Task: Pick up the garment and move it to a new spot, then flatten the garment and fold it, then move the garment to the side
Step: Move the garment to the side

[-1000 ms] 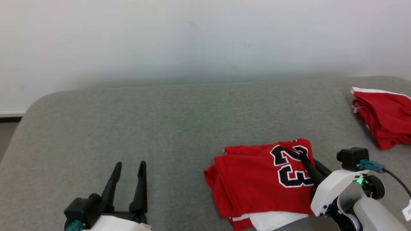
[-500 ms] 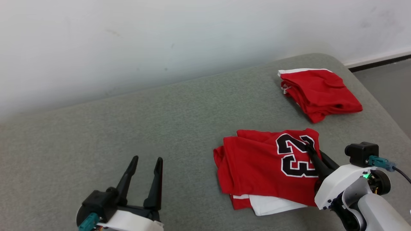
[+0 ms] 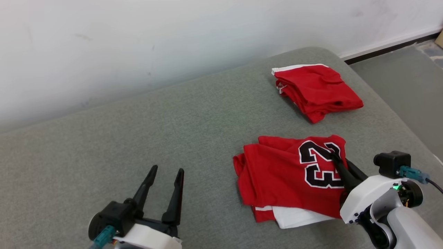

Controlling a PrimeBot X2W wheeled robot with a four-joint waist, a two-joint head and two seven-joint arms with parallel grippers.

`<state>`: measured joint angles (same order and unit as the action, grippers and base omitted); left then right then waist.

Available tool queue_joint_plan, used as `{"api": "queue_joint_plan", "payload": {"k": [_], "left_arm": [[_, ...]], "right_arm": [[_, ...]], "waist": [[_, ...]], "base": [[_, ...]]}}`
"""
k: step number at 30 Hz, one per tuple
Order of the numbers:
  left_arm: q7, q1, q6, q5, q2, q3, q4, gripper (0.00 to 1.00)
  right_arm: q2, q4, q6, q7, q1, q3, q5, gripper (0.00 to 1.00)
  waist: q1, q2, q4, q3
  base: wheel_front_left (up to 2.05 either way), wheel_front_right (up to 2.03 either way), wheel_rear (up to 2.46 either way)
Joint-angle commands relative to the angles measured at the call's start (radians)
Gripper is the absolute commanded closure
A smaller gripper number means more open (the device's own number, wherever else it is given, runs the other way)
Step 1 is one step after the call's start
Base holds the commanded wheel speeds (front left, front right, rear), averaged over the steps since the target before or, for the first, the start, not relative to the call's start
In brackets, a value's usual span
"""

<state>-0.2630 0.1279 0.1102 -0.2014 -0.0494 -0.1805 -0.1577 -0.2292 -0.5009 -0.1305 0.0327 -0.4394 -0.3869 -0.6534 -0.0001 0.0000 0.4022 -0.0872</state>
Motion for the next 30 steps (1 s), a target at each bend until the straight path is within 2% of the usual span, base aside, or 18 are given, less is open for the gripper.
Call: {"api": "queue_joint_plan", "payload": {"k": [1,9,18,24,30], "left_arm": [[-0.002,0.014,0.003,0.010,-0.005,-0.001,-0.002,0.00],[-0.002,0.054,0.011,0.018,-0.032,-0.013,0.004,0.00],[-0.002,0.129,0.018,0.032,-0.086,-0.041,0.038,0.00],[0.021,0.168,0.017,0.065,-0.114,-0.068,0.122,0.00],[0.093,0.193,0.016,0.082,-0.140,-0.082,0.246,0.00]], "right_arm": [[-0.008,0.010,0.000,0.002,-0.021,-0.004,0.013,1.00],[-0.058,0.029,0.000,0.034,-0.167,-0.011,0.010,1.00],[-0.186,0.002,0.000,0.057,-0.365,0.040,-0.006,1.00],[-0.265,-0.033,0.000,0.074,-0.437,0.076,-0.004,1.00],[-0.321,-0.087,0.000,0.070,-0.490,0.123,-0.021,1.00]], "waist": [[0.0001,0.0000,-0.016,-0.016],[0.0001,0.0000,-0.086,-0.136],[0.0001,0.0000,-0.145,-0.285],[0.0001,0.0000,-0.175,-0.327],[0.0001,0.0000,-0.198,-0.367]], "base": [[0.00,0.00,0.00],[0.00,0.00,0.00],[0.00,0.00,0.00],[0.00,0.00,0.00],[0.00,0.00,0.00]]}}
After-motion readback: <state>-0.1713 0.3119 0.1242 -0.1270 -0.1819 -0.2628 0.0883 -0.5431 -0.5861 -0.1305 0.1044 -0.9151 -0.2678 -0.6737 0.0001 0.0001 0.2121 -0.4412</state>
